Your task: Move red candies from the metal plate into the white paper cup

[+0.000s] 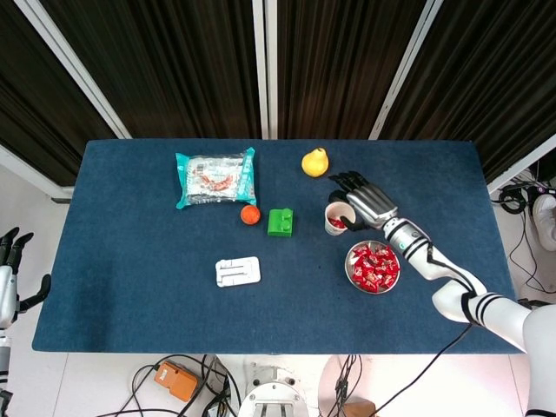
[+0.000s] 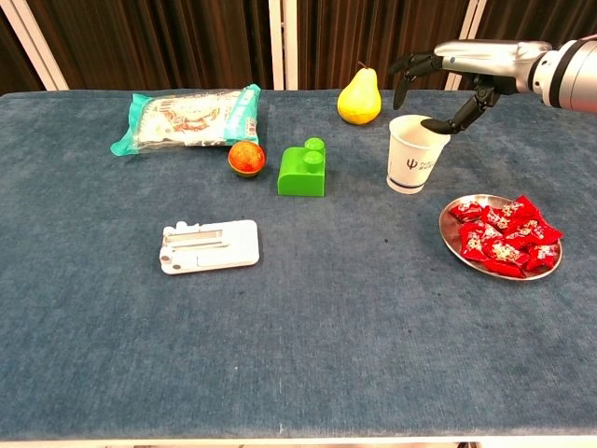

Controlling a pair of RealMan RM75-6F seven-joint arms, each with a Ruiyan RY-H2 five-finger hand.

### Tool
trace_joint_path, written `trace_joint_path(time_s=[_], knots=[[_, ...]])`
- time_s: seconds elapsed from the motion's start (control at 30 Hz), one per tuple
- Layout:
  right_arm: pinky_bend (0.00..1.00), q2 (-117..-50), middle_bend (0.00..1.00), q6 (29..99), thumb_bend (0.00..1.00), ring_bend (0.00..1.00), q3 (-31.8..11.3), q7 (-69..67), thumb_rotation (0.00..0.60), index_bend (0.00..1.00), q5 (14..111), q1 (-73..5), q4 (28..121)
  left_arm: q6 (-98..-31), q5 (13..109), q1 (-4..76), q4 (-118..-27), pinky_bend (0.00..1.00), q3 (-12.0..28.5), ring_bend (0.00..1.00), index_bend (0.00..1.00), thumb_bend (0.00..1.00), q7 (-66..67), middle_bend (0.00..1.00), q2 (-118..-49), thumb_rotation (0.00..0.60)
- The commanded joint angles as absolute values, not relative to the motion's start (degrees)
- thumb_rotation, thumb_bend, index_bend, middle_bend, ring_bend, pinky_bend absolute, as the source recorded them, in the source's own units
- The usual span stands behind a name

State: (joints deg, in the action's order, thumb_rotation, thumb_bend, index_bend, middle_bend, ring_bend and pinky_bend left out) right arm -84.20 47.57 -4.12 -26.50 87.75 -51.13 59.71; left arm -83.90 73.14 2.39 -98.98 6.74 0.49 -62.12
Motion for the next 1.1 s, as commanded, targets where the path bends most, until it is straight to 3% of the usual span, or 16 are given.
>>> trace_joint_path(time_s=[0.03, 0.23, 0.5, 0.83, 1.1], knots=[[0.00, -83.3, 0.09, 48.1, 0.59, 0.00, -4.0, -26.5, 0.600, 0.34, 87.8, -50.8, 60.3, -83.8, 72.9, 2.4, -99.1, 0.00, 6.8, 0.00, 0.11, 0.35, 0.6, 0.00, -62.1, 0.600], [0.00, -78.0, 0.09, 56.2, 0.53, 0.00, -4.9, -28.5, 0.600, 0.34, 87.1, -46.1, 68.6, -84.0, 73.0, 2.3, -99.1, 0.00, 6.7, 0.00, 0.11, 0.34, 0.5, 0.00, -62.0, 0.600], [0.00, -70.3, 0.09, 60.1, 0.44, 0.00, 0.2, -18.6, 0.600, 0.32, 88.7, -39.4, 78.7, -84.0, 73.1, 2.2, -99.2, 0.00, 6.7, 0.00, 0.11, 0.34, 0.3, 0.00, -62.0, 0.600], [0.00, -71.8, 0.09, 56.4, 0.43, 0.00, 4.2, -15.7, 0.600, 0.32, 87.4, -35.5, 76.2, -84.1, 73.0, 2.2, -99.3, 0.00, 6.7, 0.00, 0.11, 0.34, 0.5, 0.00, -62.1, 0.600], [0.00, -76.2, 0.09, 53.7, 0.43, 0.00, 4.2, -18.5, 0.600, 0.36, 87.1, -35.2, 68.7, -84.2, 72.5, 2.1, -99.4, 0.00, 7.0, 0.00, 0.11, 0.34, 0.3, 0.00, -62.1, 0.600]])
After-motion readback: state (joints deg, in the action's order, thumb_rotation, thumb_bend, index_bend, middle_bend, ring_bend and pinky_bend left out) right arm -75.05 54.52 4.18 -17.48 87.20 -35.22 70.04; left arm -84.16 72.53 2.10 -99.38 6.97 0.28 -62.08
